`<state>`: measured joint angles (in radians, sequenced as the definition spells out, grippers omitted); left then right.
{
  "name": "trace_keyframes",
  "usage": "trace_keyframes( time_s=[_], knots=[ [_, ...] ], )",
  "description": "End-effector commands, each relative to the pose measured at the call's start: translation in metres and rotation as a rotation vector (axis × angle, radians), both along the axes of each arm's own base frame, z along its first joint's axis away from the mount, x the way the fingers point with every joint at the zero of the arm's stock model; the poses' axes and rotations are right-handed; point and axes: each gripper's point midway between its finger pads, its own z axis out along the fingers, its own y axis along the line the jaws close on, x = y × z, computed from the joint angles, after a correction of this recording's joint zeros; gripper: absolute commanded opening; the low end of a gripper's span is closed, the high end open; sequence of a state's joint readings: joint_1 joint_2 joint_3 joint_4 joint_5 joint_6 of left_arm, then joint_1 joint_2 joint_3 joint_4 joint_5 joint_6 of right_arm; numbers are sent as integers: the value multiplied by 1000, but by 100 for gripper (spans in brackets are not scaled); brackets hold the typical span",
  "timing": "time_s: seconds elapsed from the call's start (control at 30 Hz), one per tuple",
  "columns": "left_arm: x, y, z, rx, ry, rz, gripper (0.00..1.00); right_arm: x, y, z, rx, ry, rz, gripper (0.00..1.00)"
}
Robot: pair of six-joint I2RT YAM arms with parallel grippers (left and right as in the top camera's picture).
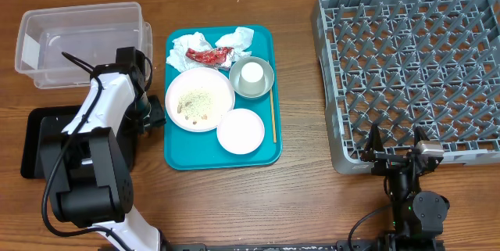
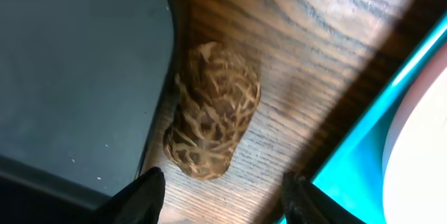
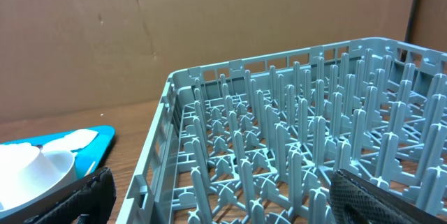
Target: Sort waste into correct bins and load items into the dishwasher
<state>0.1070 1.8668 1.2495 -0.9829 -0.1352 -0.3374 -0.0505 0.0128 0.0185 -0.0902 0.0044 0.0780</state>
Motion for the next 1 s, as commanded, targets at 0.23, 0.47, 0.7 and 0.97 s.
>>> trace_keyframes(
  time_s=[0.23, 0.47, 0.7, 0.97],
  knots=[
    [-3, 13, -10, 70, 6, -5, 58, 0, 0, -1, -4, -5, 1, 100],
    [-1, 16, -10, 83, -3, -5, 59, 0, 0, -1, -4, -5, 1, 100],
    [1, 15, -13, 82, -15, -4, 60, 0, 0, -1, -4, -5, 1, 100],
    [-1, 11, -28, 55, -37, -3, 61, 0, 0, -1, -4, -5, 1, 100]
  ],
)
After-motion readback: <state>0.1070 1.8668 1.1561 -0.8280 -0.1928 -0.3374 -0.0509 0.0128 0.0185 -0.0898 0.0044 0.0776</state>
